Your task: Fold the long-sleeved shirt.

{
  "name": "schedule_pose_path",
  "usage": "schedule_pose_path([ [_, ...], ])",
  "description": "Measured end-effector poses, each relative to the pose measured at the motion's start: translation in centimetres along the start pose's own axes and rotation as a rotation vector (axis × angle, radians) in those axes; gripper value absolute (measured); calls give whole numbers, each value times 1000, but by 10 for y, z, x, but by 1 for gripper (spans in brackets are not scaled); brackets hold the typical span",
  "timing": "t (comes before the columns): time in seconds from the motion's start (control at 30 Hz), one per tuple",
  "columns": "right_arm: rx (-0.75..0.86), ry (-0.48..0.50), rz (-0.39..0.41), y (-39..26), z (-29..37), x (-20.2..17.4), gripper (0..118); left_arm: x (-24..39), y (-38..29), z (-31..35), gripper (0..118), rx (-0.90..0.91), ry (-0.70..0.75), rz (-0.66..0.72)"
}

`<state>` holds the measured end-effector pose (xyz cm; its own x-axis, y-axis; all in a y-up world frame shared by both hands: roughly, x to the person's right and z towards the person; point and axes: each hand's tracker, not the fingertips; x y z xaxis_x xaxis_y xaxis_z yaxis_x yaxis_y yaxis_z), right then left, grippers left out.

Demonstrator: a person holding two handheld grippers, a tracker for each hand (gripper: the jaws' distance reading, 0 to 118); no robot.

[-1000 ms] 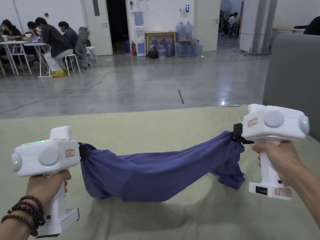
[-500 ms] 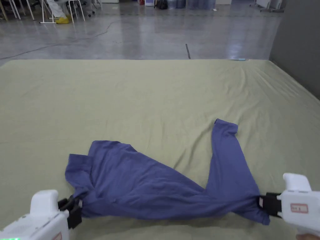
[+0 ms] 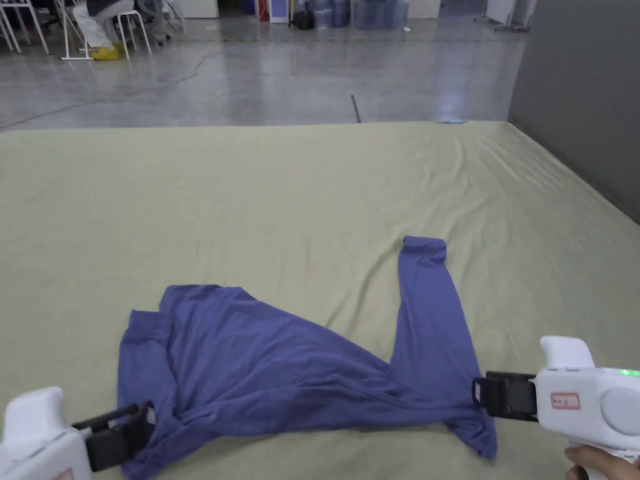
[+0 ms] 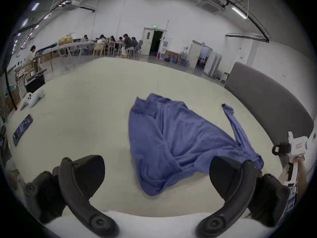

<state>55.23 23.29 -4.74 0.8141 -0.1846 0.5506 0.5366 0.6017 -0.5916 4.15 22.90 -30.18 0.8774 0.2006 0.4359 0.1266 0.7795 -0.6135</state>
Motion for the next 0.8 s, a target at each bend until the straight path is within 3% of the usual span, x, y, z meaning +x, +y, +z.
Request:
schedule_pose_path([
  [0.03,22,-23,-9,-1,5,-3,110,1,5,5,108,3,4,3],
  [0.07,27,-56,-19,-2,7,-7,82,3,8,10,71,8,2,3],
  [0.1,15,-58,-22,-1,14,-5,3,5,9,14,0,22,-6,-2],
  [0.2,-16,-79,-43,-5,6,-11,2,21,15,6,0,0,-5,-35],
  [0.33,-52,-29,-36,-12,2,-15,2,27,39,-21,0,-38,-52,-69],
  [0.5,-55,-42,-4,-5,0,-24,2,47,114,-64,0,9,-87,-135],
  [0.53,-58,-40,-5,-4,-1,-25,2,51,132,-85,13,-3,-87,-147],
  [0.57,-62,-36,-8,-3,-2,-25,2,53,149,-111,51,-37,-70,-160],
  [0.6,-66,-34,-10,-3,-4,-26,2,55,162,-136,111,-74,-40,-175],
  [0.63,-70,-34,-12,-3,-6,-27,2,57,173,-169,118,-155,-2,-219],
  [0.8,-126,-37,-25,-6,-20,-30,2,55,197,-293,118,-337,76,-283],
])
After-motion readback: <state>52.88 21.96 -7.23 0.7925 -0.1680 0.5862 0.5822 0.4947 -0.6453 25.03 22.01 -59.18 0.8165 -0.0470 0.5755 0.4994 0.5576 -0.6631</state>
